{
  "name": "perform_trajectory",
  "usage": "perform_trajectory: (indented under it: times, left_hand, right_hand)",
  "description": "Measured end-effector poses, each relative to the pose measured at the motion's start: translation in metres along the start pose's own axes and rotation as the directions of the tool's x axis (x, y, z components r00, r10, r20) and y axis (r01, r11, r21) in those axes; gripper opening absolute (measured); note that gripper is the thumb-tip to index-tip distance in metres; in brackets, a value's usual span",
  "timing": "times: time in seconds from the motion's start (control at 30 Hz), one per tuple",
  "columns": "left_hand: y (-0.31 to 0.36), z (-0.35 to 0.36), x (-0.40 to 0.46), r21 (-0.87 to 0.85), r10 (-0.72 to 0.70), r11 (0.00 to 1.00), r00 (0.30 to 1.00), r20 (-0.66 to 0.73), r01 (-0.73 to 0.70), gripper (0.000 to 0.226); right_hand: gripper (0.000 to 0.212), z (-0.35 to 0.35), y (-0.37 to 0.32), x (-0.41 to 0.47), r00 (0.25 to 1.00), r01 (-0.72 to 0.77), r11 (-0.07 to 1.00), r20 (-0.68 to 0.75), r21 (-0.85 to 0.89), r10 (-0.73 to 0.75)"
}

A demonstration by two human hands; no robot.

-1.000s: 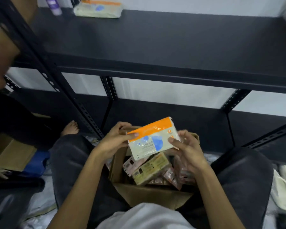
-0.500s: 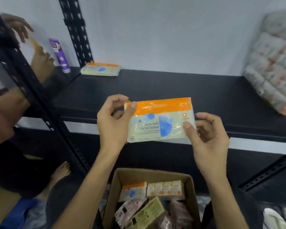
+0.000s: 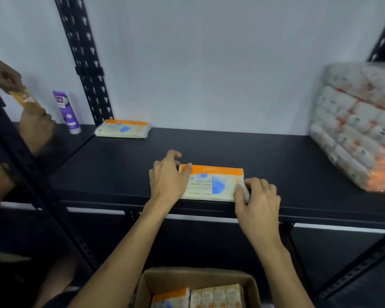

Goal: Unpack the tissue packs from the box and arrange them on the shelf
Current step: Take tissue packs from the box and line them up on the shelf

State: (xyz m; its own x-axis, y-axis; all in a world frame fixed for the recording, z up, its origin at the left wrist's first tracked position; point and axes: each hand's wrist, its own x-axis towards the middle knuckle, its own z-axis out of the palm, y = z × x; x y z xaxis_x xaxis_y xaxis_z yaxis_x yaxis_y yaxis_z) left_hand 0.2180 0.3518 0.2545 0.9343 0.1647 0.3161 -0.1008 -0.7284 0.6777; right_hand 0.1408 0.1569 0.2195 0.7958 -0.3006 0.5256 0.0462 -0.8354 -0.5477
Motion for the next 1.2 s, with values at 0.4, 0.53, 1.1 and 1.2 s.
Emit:
perform_trajectory:
  times: [0.4, 0.53, 1.1, 1.2]
  left_hand:
    - [0.023, 0.000, -0.018, 0.152, 0.389, 0.893, 0.897, 0.210, -0.423, 0.038]
    - [0.014, 0.005, -0.021, 0.226, 0.343, 0.870, 0.866, 0.363, -0.439, 0.046]
    - [-0.011, -0.017, -0.016, 0.311, 0.167, 0.903, 0.907, 0.386, -0.298, 0.063]
    - [-0.005, -0.020, -0.016, 0.328, 0.215, 0.880, 0.904, 0.370, -0.343, 0.062]
  right_hand:
    - [0.056, 0.016, -0.037, 0.034, 0.913, 0.347, 0.927, 0.276, -0.143, -0.300]
    - [0.067, 0.024, -0.033, 0.036, 0.850, 0.400, 0.905, 0.426, -0.142, -0.309]
    - [0.054, -0.007, -0.004, 0.035, 0.839, 0.230, 0.973, 0.513, -0.034, -0.180]
    - [0.053, -0.007, -0.013, 0.039, 0.841, 0.303, 0.946, 0.498, -0.112, -0.210]
